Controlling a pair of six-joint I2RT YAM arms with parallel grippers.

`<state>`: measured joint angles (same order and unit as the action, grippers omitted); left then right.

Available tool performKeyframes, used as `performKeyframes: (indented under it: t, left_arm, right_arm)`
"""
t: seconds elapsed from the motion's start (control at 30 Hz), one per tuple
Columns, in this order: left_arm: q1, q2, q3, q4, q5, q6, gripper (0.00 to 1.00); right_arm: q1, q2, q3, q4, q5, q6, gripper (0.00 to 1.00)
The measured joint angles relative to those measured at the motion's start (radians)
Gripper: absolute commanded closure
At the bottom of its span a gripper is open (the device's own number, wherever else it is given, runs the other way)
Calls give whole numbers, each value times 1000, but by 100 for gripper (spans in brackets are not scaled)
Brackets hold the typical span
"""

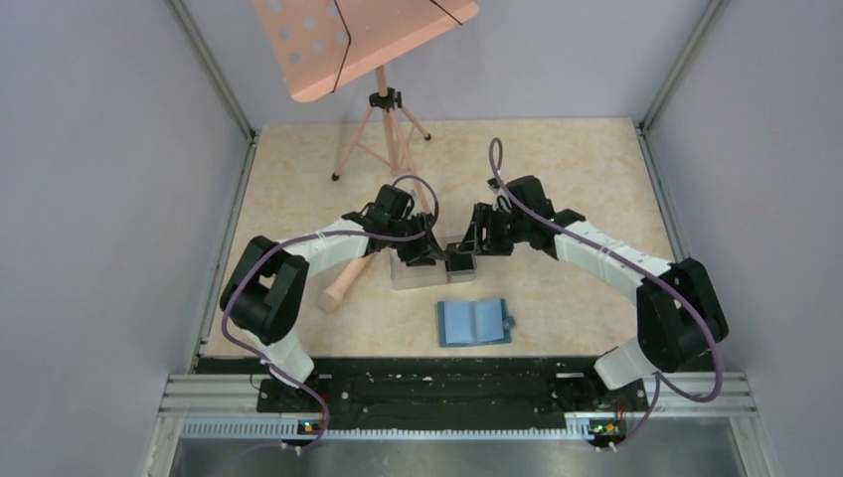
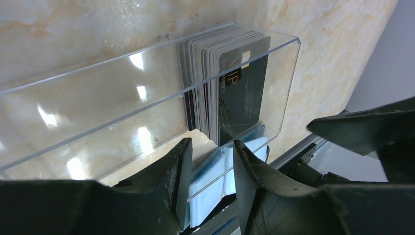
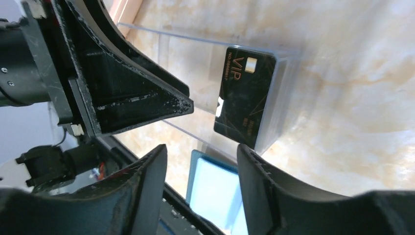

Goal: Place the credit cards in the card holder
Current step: Move the storage box to the center of the board.

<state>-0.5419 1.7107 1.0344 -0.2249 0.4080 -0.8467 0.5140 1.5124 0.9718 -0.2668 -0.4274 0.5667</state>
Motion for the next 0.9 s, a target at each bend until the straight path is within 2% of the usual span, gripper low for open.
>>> performKeyframes:
  t: [0.1, 0.2, 0.37, 0.47, 0.63, 0.9]
  left_arm:
    - [0, -1, 6, -2, -6, 3, 58]
    - [0, -1, 6, -5, -7, 3, 59]
    - [0, -1, 6, -7, -9, 2, 62]
    - [0, -1, 6, -7, -13, 2, 64]
    - [0, -1, 6, -9, -23, 2, 70]
    - [0, 0, 13, -56, -65, 8, 72]
  right_arm:
    - [-3, -26, 27, -42, 72, -26, 42]
    - [-9, 0, 59, -65, 106, -53, 46]
    - [-5, 123, 71, -94, 90, -98, 61]
    - [5, 193, 71, -105, 51, -112, 67]
    - [34, 206, 71, -93, 6, -109, 66]
    - [72, 206, 69, -65, -35, -80, 59]
